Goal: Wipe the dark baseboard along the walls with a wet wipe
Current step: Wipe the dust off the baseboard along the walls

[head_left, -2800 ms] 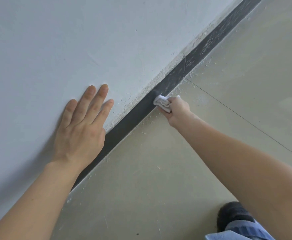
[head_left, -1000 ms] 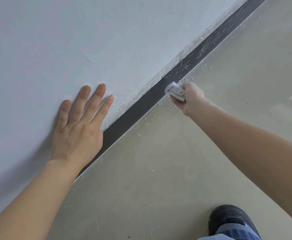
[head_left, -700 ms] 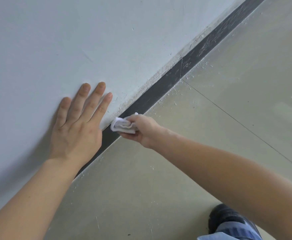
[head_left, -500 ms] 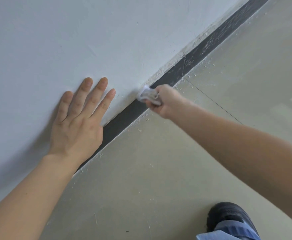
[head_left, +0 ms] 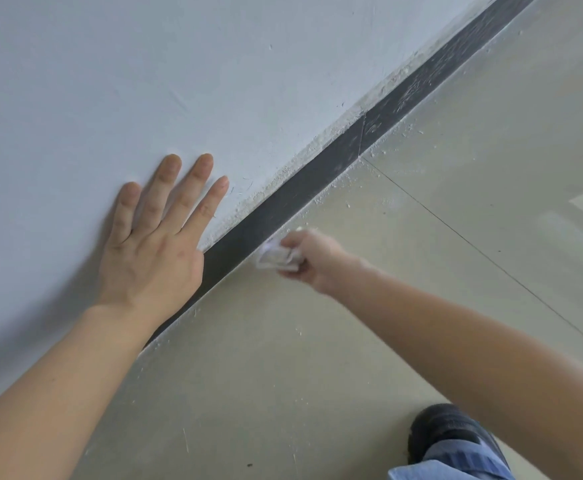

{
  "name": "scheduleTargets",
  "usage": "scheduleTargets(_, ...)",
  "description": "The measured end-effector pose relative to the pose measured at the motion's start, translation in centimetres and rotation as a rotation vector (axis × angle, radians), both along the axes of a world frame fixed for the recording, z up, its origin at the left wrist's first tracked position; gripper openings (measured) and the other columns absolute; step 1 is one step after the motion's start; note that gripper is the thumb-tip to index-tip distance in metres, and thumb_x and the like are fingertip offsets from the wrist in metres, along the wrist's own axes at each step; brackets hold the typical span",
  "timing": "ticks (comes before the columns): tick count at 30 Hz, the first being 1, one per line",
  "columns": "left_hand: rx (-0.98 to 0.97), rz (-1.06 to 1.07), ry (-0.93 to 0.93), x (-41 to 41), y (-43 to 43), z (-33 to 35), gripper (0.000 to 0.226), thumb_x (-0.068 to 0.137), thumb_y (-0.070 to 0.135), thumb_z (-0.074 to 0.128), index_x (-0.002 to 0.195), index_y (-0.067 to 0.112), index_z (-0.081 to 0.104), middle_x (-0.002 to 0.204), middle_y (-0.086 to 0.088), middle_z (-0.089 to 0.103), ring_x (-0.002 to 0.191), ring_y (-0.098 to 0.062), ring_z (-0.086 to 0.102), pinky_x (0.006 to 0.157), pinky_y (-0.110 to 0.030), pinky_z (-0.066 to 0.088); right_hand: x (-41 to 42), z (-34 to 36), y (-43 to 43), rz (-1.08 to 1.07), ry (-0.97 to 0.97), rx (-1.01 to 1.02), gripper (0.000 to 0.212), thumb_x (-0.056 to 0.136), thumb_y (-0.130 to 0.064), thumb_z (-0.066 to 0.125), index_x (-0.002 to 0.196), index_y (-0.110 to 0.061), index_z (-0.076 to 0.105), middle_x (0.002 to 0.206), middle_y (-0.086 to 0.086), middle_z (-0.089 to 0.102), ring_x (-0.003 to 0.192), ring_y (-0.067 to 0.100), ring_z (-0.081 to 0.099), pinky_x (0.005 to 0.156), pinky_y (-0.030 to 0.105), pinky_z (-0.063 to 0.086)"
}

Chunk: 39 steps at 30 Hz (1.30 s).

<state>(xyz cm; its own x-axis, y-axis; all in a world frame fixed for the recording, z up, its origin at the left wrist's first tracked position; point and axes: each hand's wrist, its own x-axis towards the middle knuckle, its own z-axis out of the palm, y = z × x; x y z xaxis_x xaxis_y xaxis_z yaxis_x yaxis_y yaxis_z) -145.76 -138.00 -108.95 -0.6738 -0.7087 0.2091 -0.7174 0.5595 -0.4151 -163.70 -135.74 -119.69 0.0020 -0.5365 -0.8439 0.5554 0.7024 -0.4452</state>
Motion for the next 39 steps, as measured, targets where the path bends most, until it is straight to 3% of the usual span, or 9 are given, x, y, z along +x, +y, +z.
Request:
scheduleTargets(5,0.021,-0.005,0.002,0.0,0.1,0.1,0.083,0.072,0.006,0.043,0.15,0.025,0.021,0.158,0.008,0.002,0.144,-0.011,-0.015,0.115,-0.034,-0.016,5.2,0.2,0.5,0.091,-0.093,-0.046,0.014,0.087,0.0,0.06,0.1,-0.001,0.059,0.095,0.017,0.062,0.07,0.021,0.062,0.062,0.03,0.058)
scheduleTargets(11,0.014,-0.033,0.022,-0.2,0.5,0.3,0.084,0.07,0.005,0.047,0.15,0.022,0.024,0.159,-0.001,0.008,0.144,-0.014,-0.017,0.114,-0.035,-0.019,-0.8,0.9,-3.7,-0.026,0.123,-0.049,0.017,0.085,0.008,0.055,0.072,-0.003,0.058,0.075,0.013,0.058,0.063,0.022,0.059,0.076,0.036,0.058)
scheduleTargets(15,-0.033,-0.07,0.017,-0.4,0.0,-0.3,0.084,0.073,0.003,0.047,0.151,0.017,0.019,0.157,-0.007,-0.007,0.144,-0.019,-0.018,0.115,-0.036,-0.018,-6.3,0.6,-5.3,-0.13,0.279,-0.055,0.023,0.085,0.011,0.054,0.068,-0.003,0.059,0.087,0.017,0.062,0.077,0.026,0.064,0.081,0.035,0.058)
scheduleTargets(19,-0.108,-0.212,-0.084,-1.0,-1.2,-1.3,0.067,0.086,0.008,0.017,0.152,0.009,0.006,0.158,-0.013,-0.008,0.146,-0.024,-0.008,0.118,-0.036,-0.011,-9.9,0.9,-6.0,-0.229,0.483,-0.116,0.016,0.088,0.001,0.051,0.101,-0.007,0.047,0.108,0.012,0.052,0.071,0.016,0.059,0.055,0.021,0.056)
scheduleTargets(24,-0.192,-0.299,-0.145,-3.8,-2.1,-2.3,0.06,0.091,0.007,0.006,0.149,-0.001,0.014,0.157,-0.018,0.006,0.146,-0.026,0.006,0.118,-0.039,-0.006,-10.7,4.1,-5.3,0.126,0.679,-0.019,0.009,0.089,-0.001,0.054,0.085,-0.009,0.051,0.102,0.013,0.055,0.071,0.019,0.058,0.061,0.027,0.058)
scheduleTargets(28,-0.202,-0.289,-0.166,-6.0,-3.0,-1.4,0.06,0.091,0.009,0.006,0.149,-0.003,0.015,0.156,-0.023,0.005,0.146,-0.03,0.004,0.118,-0.041,-0.007,-6.6,3.8,-5.1,0.289,0.55,0.002,0.009,0.092,-0.005,0.054,0.084,-0.009,0.053,0.1,0.013,0.06,0.073,0.02,0.062,0.057,0.025,0.058)
scheduleTargets(33,-0.251,-0.286,-0.274,-8.4,-5.1,-0.6,0.065,0.088,0.007,-0.008,0.149,-0.005,0.009,0.156,-0.024,0.001,0.146,-0.032,0.001,0.117,-0.043,-0.009,-3.7,0.5,-6.6,0.004,0.248,0.093,0.014,0.094,-0.006,0.048,0.093,-0.001,0.061,0.097,0.017,0.069,0.082,0.032,0.07,0.071,0.038,0.061)
scheduleTargets(37,-0.246,-0.251,-0.292,-10.1,-5.7,-0.9,0.062,0.089,0.013,-0.002,0.149,-0.006,0.003,0.156,-0.024,-0.004,0.146,-0.031,-0.001,0.116,-0.042,-0.007,-8.8,-0.1,-8.6,-0.016,0.364,0.056,0.016,0.091,0.0,0.048,0.101,0.004,0.059,0.093,0.022,0.07,0.083,0.035,0.072,0.078,0.047,0.059)
scheduleTargets(39,-0.265,-0.223,-0.299,-10.8,-5.9,-1.1,0.062,0.09,0.017,0.003,0.148,-0.006,0.0,0.156,-0.023,-0.007,0.146,-0.03,-0.003,0.117,-0.041,-0.007,-11.5,0.6,-9.2,-0.01,0.385,-0.001,0.011,0.093,0.003,0.045,0.088,-0.001,0.054,0.096,0.018,0.064,0.083,0.03,0.068,0.079,0.04,0.059)
